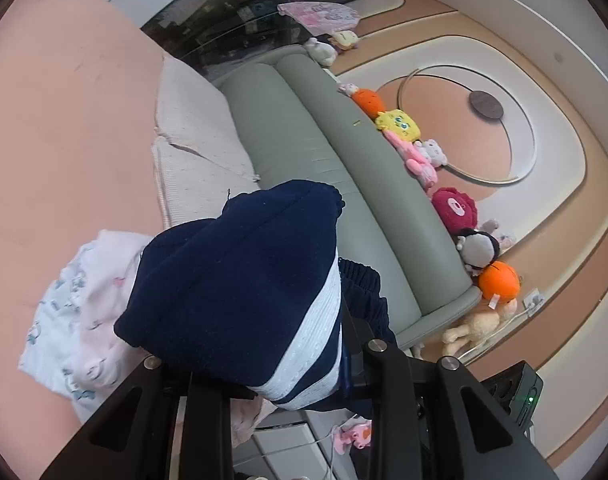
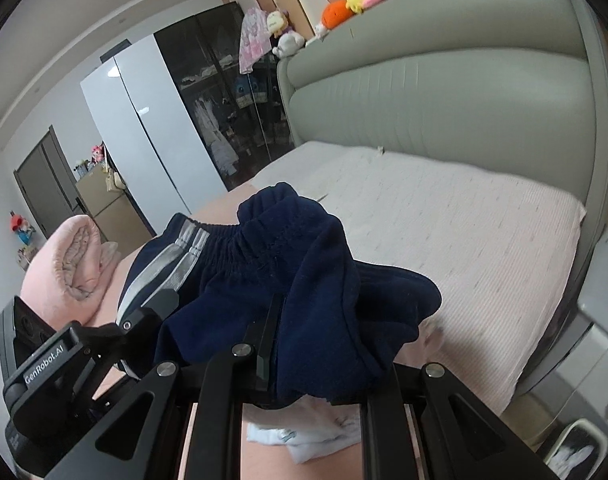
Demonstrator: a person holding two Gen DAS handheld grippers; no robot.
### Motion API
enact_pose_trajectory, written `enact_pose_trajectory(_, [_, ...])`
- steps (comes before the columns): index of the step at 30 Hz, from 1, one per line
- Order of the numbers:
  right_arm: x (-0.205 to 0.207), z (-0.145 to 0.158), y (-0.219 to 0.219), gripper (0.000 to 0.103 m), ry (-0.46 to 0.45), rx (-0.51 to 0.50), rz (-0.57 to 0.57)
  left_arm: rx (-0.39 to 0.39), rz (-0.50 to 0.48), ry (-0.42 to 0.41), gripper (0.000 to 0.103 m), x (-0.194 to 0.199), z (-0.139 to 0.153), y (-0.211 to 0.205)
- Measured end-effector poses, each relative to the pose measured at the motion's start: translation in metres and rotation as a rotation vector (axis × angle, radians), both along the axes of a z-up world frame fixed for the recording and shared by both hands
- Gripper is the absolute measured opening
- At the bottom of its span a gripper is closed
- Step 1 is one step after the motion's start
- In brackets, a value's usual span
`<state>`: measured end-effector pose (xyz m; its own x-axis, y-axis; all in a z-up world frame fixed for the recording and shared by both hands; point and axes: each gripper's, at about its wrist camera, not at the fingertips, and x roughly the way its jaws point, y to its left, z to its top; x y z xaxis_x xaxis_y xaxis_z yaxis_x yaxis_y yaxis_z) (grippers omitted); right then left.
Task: Fold clothes
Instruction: 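Lower the pants onto the white clothes stack and open both grippers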
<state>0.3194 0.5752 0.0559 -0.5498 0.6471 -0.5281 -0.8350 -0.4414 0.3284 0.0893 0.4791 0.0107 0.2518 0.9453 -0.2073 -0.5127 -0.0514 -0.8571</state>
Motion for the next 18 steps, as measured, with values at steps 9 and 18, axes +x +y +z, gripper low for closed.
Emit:
enact_pose_trajectory(9, [-0.001,0.016,0.016,0.013,-0.077,0.076,0.001,0.025,-0.028,-0.016,0.024,0.003,0.001,0.026])
enact_pose_trajectory(18, [-0.014,-0.003,0.038,0.013,-0.127,0.063,0.042,-0.033,-0.041,0.028,0.024,-0.004,-0.017,0.040])
